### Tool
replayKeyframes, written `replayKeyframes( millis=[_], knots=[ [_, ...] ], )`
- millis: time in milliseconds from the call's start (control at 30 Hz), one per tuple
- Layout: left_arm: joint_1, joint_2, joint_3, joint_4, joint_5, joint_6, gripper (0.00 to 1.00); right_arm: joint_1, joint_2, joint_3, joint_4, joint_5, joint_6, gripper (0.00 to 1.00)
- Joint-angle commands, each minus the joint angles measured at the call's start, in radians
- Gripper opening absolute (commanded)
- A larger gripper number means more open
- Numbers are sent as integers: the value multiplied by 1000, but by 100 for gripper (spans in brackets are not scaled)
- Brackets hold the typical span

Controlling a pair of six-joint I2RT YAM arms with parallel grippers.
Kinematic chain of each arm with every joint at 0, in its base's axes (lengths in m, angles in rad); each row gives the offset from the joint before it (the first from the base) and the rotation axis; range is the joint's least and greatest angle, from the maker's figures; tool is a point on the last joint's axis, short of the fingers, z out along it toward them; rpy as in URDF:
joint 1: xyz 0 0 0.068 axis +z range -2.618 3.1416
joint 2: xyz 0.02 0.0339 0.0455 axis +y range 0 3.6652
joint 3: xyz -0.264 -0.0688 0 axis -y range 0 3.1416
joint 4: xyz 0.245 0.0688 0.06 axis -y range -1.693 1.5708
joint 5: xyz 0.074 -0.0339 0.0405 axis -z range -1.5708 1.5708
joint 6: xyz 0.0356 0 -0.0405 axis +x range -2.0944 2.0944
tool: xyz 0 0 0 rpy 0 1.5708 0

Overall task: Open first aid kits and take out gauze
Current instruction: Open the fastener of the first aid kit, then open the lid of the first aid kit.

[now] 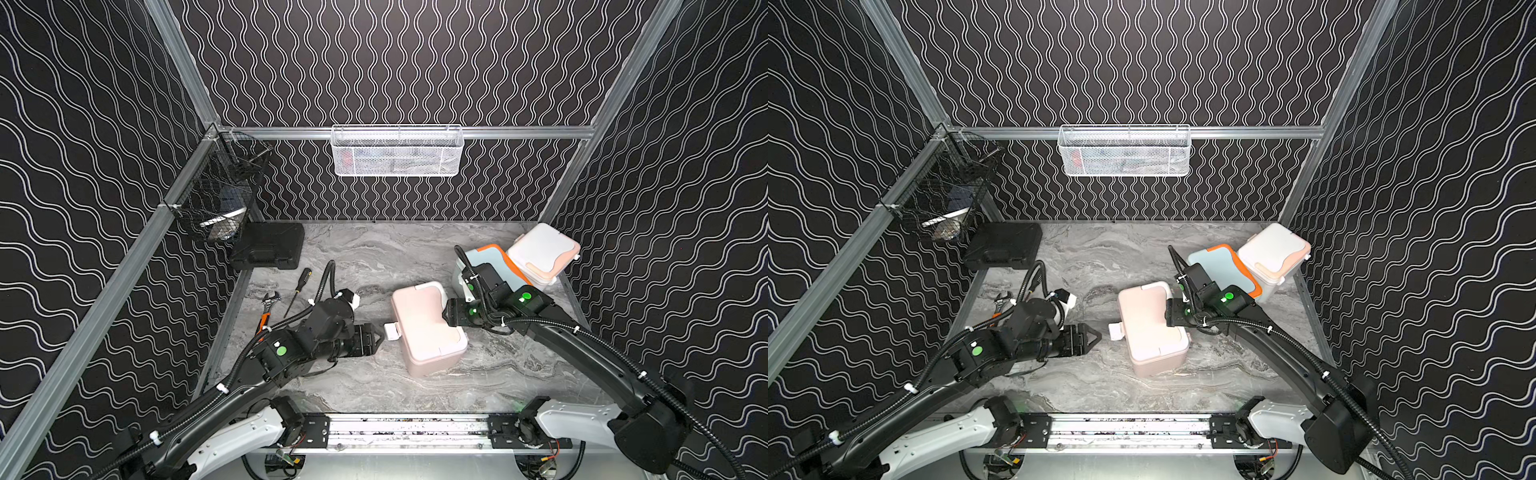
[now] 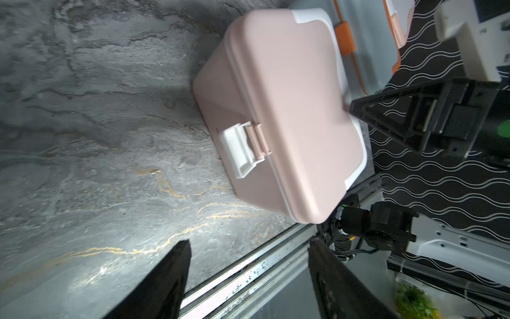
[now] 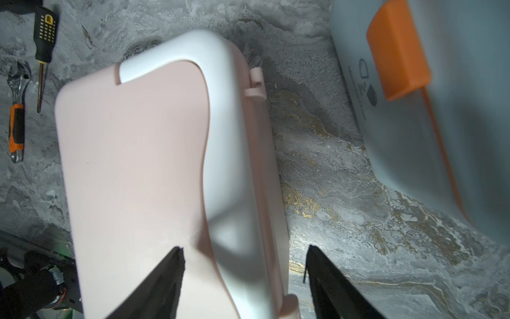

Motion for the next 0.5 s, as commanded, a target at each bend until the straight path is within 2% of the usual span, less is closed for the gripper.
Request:
replayKeyframes(
  millis=[0, 100, 300, 367, 467],
  knots=[
    [1, 69, 13, 140, 108, -5, 72, -32, -3, -19, 43, -105, -26, 67],
    [2, 132, 14, 222, 154, -13, 73, -47, 8, -45, 71, -183, -31, 64],
    [12, 208, 47, 232, 152, 21, 75, -35, 1, -118, 164, -371, 8, 58],
    [31, 212, 52, 216, 158, 31, 76, -21, -12, -136, 188, -391, 33, 58],
    [87, 183, 44, 173, 164, 49, 77, -18, -21, -137, 165, -355, 45, 58]
  ],
)
